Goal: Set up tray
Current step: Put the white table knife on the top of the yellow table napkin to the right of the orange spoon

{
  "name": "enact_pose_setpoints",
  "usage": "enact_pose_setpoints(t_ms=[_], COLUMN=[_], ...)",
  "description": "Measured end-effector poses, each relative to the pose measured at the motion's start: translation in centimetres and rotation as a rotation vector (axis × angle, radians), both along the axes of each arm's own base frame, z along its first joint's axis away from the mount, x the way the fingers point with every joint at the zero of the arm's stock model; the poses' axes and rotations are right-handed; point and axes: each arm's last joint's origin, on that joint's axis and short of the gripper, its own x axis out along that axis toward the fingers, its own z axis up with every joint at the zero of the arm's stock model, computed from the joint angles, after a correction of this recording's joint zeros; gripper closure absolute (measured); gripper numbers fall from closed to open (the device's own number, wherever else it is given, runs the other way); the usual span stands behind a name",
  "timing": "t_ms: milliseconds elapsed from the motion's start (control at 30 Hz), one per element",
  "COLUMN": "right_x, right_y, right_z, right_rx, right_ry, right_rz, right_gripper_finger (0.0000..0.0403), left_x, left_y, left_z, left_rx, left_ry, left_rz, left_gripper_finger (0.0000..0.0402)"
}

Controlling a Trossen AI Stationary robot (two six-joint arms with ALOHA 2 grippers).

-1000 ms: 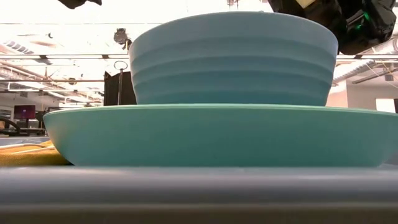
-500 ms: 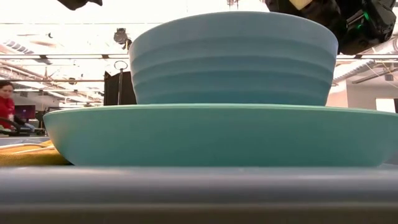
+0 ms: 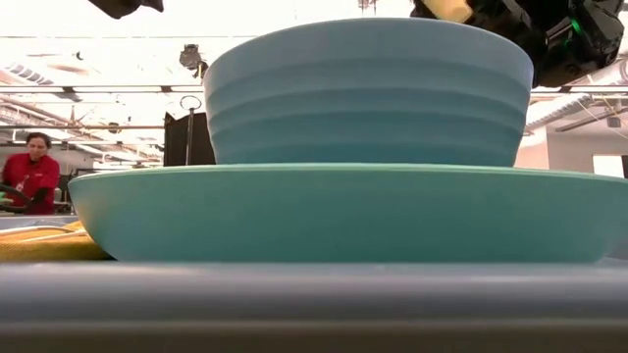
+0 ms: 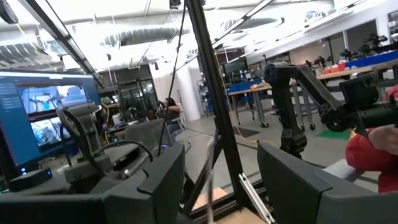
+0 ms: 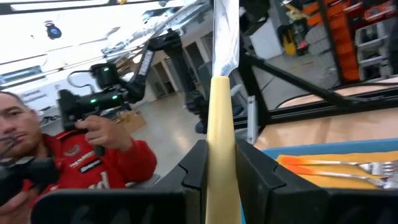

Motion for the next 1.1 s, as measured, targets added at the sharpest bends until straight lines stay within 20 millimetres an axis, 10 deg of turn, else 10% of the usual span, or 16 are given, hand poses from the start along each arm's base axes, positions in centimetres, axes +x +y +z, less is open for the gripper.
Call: enact_pose_setpoints(t_ms=[233, 733, 1100], right_x=[0.01, 0.01, 0.02], right_y=[-0.02, 0.00, -0.02], right_z=[-0.01, -0.04, -0.02], right_rx=[-0.004, -0.008, -0.044], right_ry=[-0.002, -0.002, -0.031], right_rz=[-0.003, -0.001, -0.011], right_gripper_finger=[0.0357, 0.0358, 0.0399], left_x=[-0.04, 0.00, 0.02], left_y=[0.01, 0.06, 0.10], left_z=[0.07, -0.03, -0.03], left_rx=[-0.002, 0.033, 0.008], left_ry=[-0.003, -0.011, 0.000], left_rz=[-0.001, 0.007, 0.022], left_gripper_finger=[0.0210, 0.0392, 0.0397])
